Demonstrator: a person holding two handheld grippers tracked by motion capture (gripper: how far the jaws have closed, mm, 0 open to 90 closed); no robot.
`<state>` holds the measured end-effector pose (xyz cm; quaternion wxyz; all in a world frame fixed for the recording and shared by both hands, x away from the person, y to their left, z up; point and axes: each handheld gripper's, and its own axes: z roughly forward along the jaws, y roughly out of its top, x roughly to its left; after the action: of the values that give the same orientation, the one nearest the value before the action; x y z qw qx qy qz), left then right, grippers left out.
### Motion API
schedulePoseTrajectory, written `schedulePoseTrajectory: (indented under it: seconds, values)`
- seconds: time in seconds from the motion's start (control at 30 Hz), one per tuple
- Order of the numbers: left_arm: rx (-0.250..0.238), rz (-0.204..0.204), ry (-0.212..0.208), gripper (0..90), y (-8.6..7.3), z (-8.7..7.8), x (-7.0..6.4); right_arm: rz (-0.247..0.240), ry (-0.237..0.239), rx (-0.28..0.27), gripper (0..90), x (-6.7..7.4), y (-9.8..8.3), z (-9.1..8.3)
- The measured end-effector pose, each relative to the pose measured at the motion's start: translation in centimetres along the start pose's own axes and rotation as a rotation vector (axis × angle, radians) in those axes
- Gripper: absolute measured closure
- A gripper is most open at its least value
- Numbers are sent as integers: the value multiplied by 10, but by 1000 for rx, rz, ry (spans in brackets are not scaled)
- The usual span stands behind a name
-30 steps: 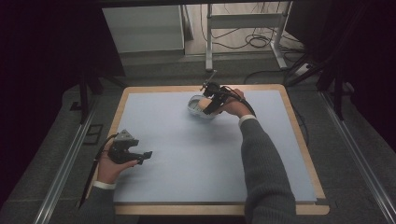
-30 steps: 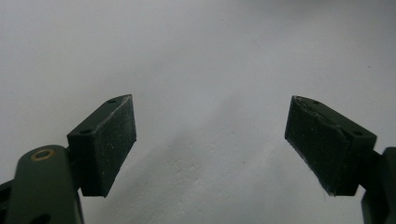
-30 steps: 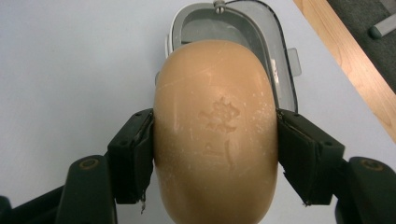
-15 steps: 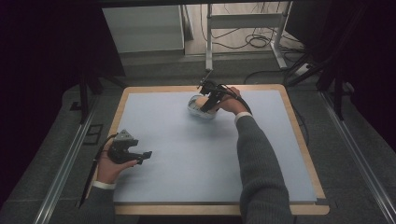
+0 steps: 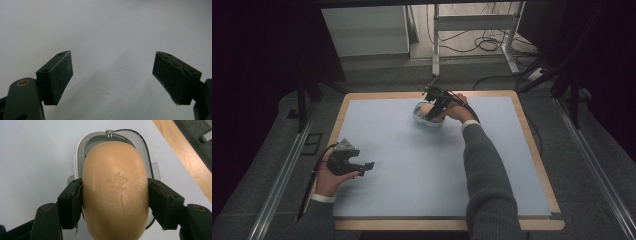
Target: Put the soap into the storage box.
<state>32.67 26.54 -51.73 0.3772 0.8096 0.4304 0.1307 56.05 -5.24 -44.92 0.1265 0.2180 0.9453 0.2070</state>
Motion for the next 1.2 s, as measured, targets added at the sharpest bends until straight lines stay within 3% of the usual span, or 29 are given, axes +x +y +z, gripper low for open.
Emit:
schedulePoseTrajectory:
  seconds: [0.43, 0.47, 0.67, 0.8, 0.97, 1.2]
  values:
    - [1, 0, 2, 168, 0, 0, 1, 3, 10, 5, 318, 3, -1, 9]
    - [1, 0, 2, 168, 0, 0, 1, 19, 21, -29, 310, 4, -1, 6]
    - [3, 4, 0, 168, 0, 0, 0, 16, 7, -51, 298, 7, 0, -2]
    - [3, 6, -3, 169, 1, 1, -1, 51, -8, -96, 297, 8, -2, -12]
    - [7, 11, -3, 168, 1, 2, -2, 77, -6, -144, 295, 10, -9, -27]
    - [16, 17, 3, 168, 1, 3, -2, 93, -17, -170, 277, 15, -24, -44]
